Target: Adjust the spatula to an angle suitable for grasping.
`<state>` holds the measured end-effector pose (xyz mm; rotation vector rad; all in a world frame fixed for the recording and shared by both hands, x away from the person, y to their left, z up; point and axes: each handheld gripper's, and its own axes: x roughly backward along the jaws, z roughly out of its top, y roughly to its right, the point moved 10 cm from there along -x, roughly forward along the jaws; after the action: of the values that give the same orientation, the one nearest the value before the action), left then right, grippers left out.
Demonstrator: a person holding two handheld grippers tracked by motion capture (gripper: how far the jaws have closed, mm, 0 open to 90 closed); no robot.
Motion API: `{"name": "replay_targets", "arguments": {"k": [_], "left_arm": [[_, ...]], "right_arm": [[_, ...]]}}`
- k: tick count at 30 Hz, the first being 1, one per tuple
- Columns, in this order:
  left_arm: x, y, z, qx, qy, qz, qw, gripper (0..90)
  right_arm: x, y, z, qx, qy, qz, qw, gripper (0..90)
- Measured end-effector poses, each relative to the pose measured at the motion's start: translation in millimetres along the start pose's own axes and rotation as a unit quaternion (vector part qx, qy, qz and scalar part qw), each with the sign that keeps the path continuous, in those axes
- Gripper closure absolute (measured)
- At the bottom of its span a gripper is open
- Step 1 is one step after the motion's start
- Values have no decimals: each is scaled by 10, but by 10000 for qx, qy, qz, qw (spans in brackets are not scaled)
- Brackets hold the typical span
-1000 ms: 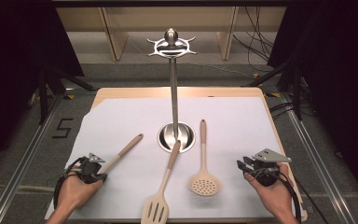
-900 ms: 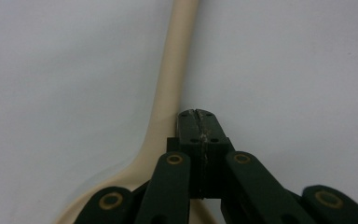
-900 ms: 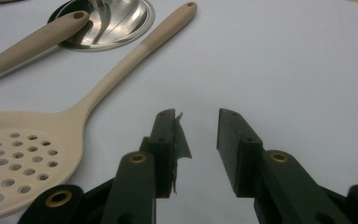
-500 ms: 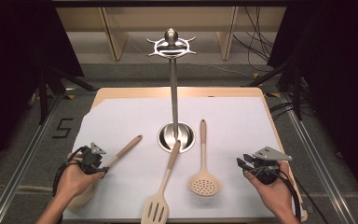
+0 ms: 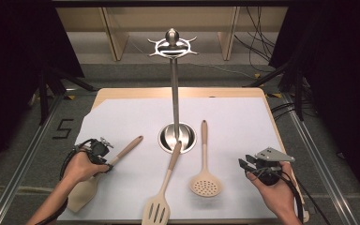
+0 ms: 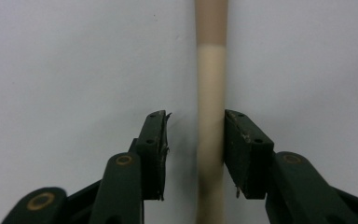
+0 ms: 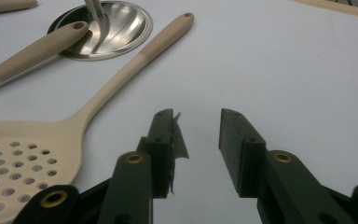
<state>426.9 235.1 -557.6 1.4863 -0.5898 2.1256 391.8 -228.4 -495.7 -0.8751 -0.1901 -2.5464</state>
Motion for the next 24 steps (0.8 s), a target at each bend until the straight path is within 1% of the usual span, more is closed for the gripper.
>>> {"name": "replay_targets", "arguments": {"k": [1, 3, 4, 5, 6, 7, 8, 9, 10, 11, 12, 13, 14, 16, 18, 19, 20, 22, 23, 24], "left_arm": [[4, -11, -18, -124, -139, -29, 9998, 613], [1, -3, -16, -87, -172, -64, 9998, 632], [4, -15, -7, -152, -184, -72, 9997, 632], [4, -19, -3, -154, -193, -65, 9997, 639], [-18, 10, 21, 20, -118, -125, 9998, 657], [-18, 10, 21, 20, -118, -125, 9998, 674], [-5, 4, 5, -88, -259, -168, 9995, 674], [-2, -5, 6, -178, -317, -186, 9992, 687], [-22, 22, 31, -25, -216, -218, 9995, 699], [-8, 16, 13, -107, -346, -256, 9990, 732], [-12, 22, 18, -94, -347, -271, 9990, 749], [-5, 14, 14, -219, -407, -302, 9985, 749], [-8, 34, 16, -146, -421, -292, 9986, 767], [-6, 33, 15, -156, -435, -278, 9985, 771], [-5, 34, 16, -137, -439, -262, 9986, 772], [-10, 41, 24, -80, -394, -252, 9989, 773], [-19, 50, 36, 3, -322, -235, 9992, 774], [2, 30, 16, -174, -428, -223, 9987, 776], [1, 44, 17, -118, -378, -205, 9990, 777], [11, 48, 16, -156, -369, -202, 9990, 777]], "right_arm": [[1, -4, -2, -30, -7, 2, 10000, 663], [5, 1, 1, -27, 8, 2, 10000, 663], [4, -12, -4, -88, -11, 25, 10000, 663], [14, -15, -12, -158, -40, 12, 9999, 663], [15, 7, -10, -44, -37, 3, 10000, 662], [15, 7, -10, -44, -37, 3, 10000, 662], [15, 10, -11, -34, -39, -3, 10000, 662], [14, 9, -9, -29, -29, 9, 10000, 662], [12, 37, 2, 115, 9, -27, 9999, 662], [11, 35, 1, 110, 8, -13, 9999, 662], [11, 35, 1, 107, 10, -11, 9999, 662], [11, 35, 1, 107, 10, -11, 9999, 662], [13, 5, -9, -51, -19, 34, 10000, 662], [11, -1, -13, -80, -33, 57, 9999, 661], [11, -3, -14, -87, -41, 62, 9999, 661], [7, 29, -3, 70, 3, 30, 10000, 659], [3, 19, -3, 29, 8, 64, 10000, 659], [14, -5, -16, -145, -52, 60, 9999, 658], [9, 33, 4, 43, 30, 24, 10000, 658], [9, 33, 4, 43, 30, 24, 10000, 658]]}}
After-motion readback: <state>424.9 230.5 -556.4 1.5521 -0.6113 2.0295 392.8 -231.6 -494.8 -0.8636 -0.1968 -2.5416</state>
